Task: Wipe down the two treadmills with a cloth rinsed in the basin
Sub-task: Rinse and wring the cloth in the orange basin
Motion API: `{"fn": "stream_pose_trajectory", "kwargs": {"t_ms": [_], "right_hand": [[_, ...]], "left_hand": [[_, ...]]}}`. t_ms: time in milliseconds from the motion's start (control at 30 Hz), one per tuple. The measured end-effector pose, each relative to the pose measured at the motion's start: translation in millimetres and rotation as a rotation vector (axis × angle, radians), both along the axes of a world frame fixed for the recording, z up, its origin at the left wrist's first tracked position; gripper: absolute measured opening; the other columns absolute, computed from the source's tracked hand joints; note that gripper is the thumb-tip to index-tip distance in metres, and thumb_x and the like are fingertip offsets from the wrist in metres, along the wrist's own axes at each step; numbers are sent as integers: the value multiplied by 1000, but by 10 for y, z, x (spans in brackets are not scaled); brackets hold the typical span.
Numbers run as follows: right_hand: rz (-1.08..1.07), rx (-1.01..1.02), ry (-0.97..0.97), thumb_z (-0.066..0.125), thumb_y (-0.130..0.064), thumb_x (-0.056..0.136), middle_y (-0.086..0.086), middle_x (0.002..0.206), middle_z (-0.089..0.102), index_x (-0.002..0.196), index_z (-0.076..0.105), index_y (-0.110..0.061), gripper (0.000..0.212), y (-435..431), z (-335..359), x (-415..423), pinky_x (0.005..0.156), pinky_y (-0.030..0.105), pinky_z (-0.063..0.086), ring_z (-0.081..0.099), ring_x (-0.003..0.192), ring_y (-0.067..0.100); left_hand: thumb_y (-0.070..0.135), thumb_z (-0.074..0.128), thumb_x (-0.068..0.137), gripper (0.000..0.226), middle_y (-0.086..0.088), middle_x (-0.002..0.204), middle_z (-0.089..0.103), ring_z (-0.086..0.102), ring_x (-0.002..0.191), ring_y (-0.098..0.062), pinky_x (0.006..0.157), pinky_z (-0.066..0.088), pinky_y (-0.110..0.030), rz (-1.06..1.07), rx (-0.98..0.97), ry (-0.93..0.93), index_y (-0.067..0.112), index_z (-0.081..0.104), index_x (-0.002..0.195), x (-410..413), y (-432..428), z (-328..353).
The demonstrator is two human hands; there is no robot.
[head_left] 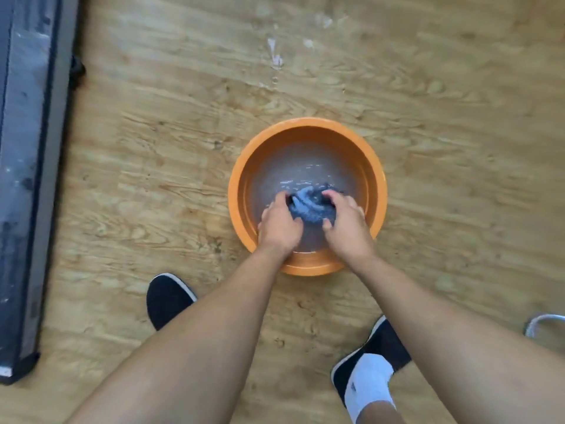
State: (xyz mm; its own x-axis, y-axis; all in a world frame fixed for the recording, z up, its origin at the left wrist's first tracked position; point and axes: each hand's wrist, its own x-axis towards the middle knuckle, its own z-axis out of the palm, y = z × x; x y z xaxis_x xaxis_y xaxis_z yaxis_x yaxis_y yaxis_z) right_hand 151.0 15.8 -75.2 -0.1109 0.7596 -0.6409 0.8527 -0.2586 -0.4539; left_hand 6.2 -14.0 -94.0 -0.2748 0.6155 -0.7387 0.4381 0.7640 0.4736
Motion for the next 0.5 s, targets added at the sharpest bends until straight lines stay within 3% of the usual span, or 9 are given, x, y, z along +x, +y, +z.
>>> {"fn": "stream_pose_trajectory", "kwargs": {"t_ms": [100, 167, 233, 300, 367, 433, 500], "right_hand": [[140, -21, -77, 69, -18, 95, 9, 145, 48, 158, 37, -29, 72, 69, -246, -95, 116, 46, 38, 47, 130, 37], [178, -38, -93, 67, -18, 94, 14, 135, 58, 147, 50, -26, 57, 137, -387, -171, 108, 46, 44, 55, 126, 40], [158, -87, -100, 66, -18, 91, 17, 121, 69, 126, 64, -20, 36, 218, -507, -233, 98, 44, 51, 63, 117, 40], [27, -176, -79, 67, -23, 91, 19, 113, 73, 117, 70, -12, 28, 283, -584, -278, 92, 40, 54, 68, 110, 39], [-164, -209, -31, 68, -27, 92, 18, 109, 75, 110, 72, -7, 28, 316, -622, -300, 88, 38, 54, 69, 107, 38], [-277, -168, 11, 66, -24, 94, 17, 113, 74, 114, 70, -7, 27, 318, -615, -302, 89, 37, 52, 67, 109, 37], [-308, -107, 57, 66, -21, 97, 14, 116, 72, 125, 61, -10, 30, 342, -551, -293, 91, 37, 49, 66, 112, 35]], "left_hand": [[24, 71, 96, 51, -6, 141, 63, 51, 135, -34, 112, 42, -47, -112, -19, 139, 24, 51, 143, 78, 62, -149], [20, 71, 94, 34, -12, 128, 69, 58, 128, -37, 107, 46, -42, -96, -53, 175, 18, 62, 126, 35, 97, -281], [14, 71, 91, 18, -13, 114, 74, 67, 112, -34, 96, 52, -36, 103, -55, 98, 14, 67, 108, -57, 153, -381], [13, 71, 91, 16, -9, 105, 74, 69, 99, -28, 84, 53, -31, 366, -31, -12, 11, 68, 106, -131, 191, -439], [7, 68, 91, 19, -6, 105, 75, 72, 98, -26, 85, 58, -34, 625, 23, -152, 12, 69, 109, -178, 219, -459], [-4, 61, 93, 25, -8, 104, 76, 72, 96, -24, 88, 61, -39, 834, 97, -348, 13, 70, 109, -196, 247, -466], [-7, 58, 97, 25, -9, 98, 72, 69, 90, -26, 78, 59, -38, 911, 106, -434, 17, 64, 102, -190, 289, -438]]}}
